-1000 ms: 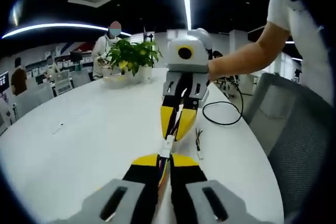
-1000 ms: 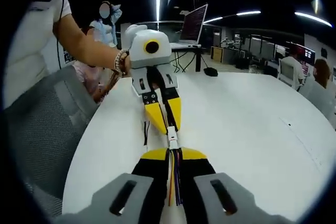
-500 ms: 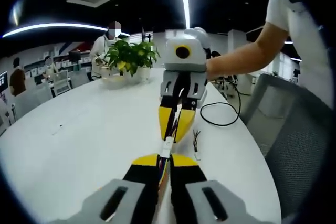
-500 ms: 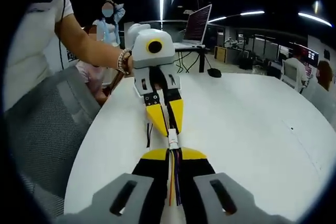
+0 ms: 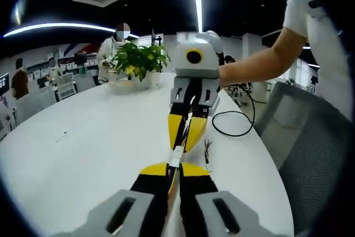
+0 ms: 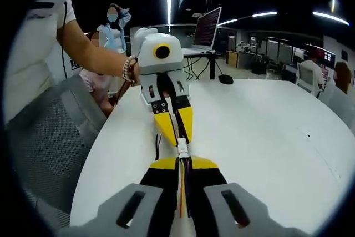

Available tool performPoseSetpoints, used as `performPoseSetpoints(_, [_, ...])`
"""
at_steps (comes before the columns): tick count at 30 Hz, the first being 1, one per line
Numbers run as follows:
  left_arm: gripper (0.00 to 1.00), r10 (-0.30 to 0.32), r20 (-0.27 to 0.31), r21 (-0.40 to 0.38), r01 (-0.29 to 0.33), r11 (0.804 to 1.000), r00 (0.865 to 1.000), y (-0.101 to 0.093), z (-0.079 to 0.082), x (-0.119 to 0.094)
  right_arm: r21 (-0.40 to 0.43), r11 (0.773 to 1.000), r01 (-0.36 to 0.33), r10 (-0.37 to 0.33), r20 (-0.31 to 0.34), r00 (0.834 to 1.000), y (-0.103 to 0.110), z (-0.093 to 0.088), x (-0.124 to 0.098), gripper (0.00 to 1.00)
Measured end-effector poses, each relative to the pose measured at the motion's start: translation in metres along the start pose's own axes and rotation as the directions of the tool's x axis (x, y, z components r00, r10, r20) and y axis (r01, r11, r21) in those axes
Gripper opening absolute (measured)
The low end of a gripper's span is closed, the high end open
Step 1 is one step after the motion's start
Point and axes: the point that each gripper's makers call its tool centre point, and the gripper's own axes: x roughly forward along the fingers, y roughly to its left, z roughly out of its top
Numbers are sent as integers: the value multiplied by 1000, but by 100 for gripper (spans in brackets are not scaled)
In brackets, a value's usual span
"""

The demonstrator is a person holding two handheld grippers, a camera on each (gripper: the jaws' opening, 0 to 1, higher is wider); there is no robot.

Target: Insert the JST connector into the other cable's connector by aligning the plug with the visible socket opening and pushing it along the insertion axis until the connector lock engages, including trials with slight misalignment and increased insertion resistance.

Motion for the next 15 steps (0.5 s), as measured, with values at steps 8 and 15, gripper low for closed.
performPoseSetpoints(8, [0, 0, 1, 40, 0, 999, 1000, 4, 1, 3, -20, 1000, 14, -14, -1, 1000, -5, -1, -1, 3])
performPoseSetpoints(15, [1, 24, -8, 53, -24, 998, 1000, 25, -1, 15, -43, 998, 54, -55, -16, 998, -25, -5, -1, 3])
